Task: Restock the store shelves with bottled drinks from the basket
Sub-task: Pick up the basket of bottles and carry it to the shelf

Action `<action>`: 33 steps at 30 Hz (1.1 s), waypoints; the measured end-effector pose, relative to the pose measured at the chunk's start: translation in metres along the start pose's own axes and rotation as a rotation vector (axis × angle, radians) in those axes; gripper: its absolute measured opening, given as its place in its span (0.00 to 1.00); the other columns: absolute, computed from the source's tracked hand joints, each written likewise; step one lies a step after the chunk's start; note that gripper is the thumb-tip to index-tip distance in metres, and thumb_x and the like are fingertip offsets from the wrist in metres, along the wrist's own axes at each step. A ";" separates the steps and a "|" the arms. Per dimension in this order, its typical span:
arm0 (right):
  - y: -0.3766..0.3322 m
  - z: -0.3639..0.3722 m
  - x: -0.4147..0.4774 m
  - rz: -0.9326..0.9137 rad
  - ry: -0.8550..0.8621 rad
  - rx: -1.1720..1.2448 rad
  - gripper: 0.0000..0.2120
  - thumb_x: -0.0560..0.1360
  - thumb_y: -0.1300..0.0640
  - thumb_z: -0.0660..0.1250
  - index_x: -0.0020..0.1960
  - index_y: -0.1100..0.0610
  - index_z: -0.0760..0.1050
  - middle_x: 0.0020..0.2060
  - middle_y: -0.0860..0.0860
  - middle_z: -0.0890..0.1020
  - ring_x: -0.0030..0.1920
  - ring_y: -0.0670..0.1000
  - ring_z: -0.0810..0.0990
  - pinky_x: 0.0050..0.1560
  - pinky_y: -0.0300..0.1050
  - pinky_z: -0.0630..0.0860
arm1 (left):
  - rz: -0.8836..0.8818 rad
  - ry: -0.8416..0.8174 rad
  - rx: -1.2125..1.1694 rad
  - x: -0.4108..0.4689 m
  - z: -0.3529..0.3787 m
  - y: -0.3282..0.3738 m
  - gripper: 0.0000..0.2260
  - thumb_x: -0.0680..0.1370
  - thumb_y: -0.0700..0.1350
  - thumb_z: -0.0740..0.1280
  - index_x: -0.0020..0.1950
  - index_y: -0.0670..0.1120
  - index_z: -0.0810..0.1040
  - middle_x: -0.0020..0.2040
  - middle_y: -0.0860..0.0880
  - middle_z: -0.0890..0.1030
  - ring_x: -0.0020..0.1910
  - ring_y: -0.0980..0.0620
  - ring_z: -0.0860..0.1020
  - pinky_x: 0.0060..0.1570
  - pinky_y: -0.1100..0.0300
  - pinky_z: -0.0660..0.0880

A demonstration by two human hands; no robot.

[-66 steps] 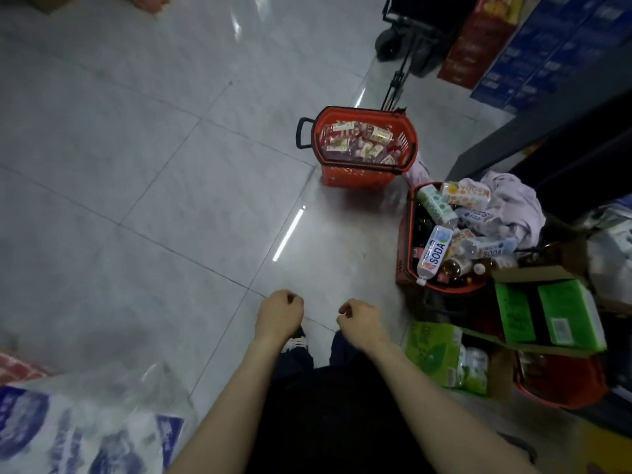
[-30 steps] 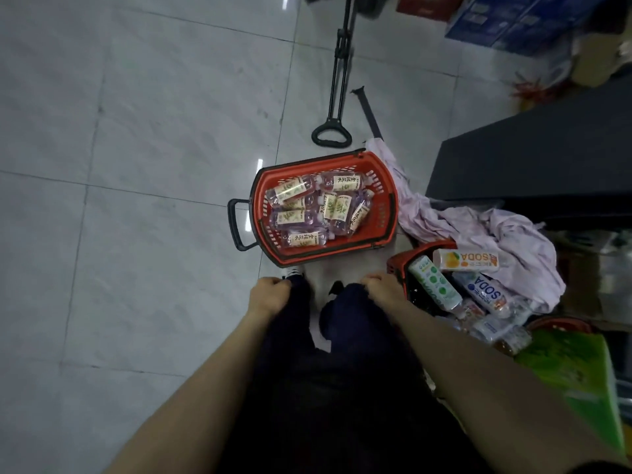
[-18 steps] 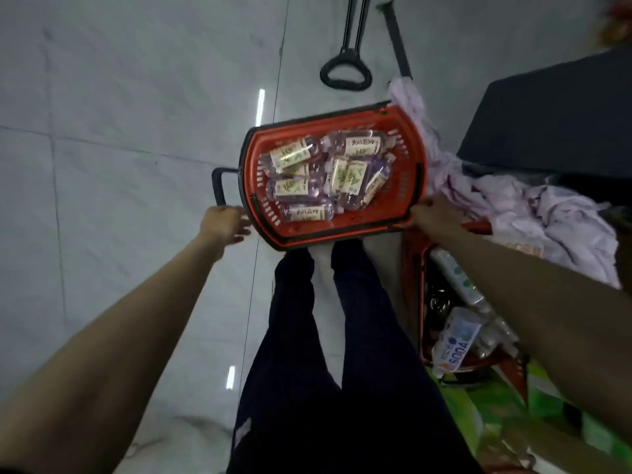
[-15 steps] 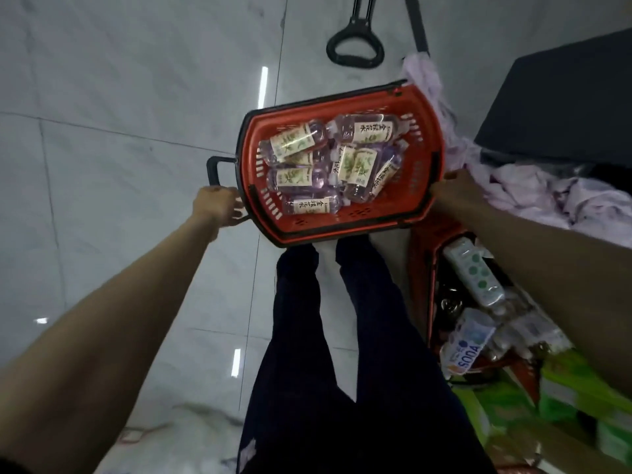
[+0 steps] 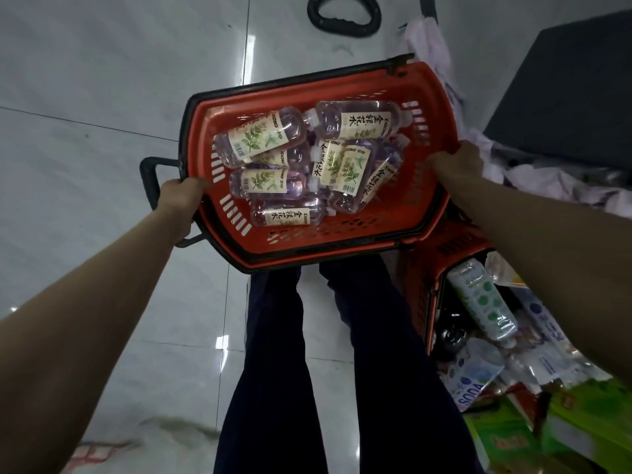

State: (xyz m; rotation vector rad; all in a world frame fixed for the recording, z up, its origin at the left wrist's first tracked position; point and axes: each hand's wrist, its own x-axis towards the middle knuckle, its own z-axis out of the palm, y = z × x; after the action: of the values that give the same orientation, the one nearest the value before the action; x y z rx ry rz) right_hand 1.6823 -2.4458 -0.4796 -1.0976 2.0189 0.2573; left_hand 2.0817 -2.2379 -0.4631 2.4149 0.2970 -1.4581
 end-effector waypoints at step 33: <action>-0.104 -0.099 -0.269 -0.500 -0.212 -0.863 0.15 0.80 0.57 0.67 0.59 0.68 0.78 0.54 0.64 0.83 0.56 0.63 0.82 0.54 0.50 0.76 | -0.077 0.093 0.087 -0.280 -0.151 -0.196 0.22 0.76 0.48 0.75 0.65 0.37 0.79 0.60 0.37 0.83 0.56 0.38 0.81 0.59 0.47 0.79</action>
State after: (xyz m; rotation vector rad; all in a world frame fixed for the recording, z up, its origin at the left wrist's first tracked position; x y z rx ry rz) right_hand 1.7882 -2.3946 -0.1988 -1.9501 1.3709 0.9840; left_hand 2.0119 -2.0059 -0.1789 2.5729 0.3581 -1.4203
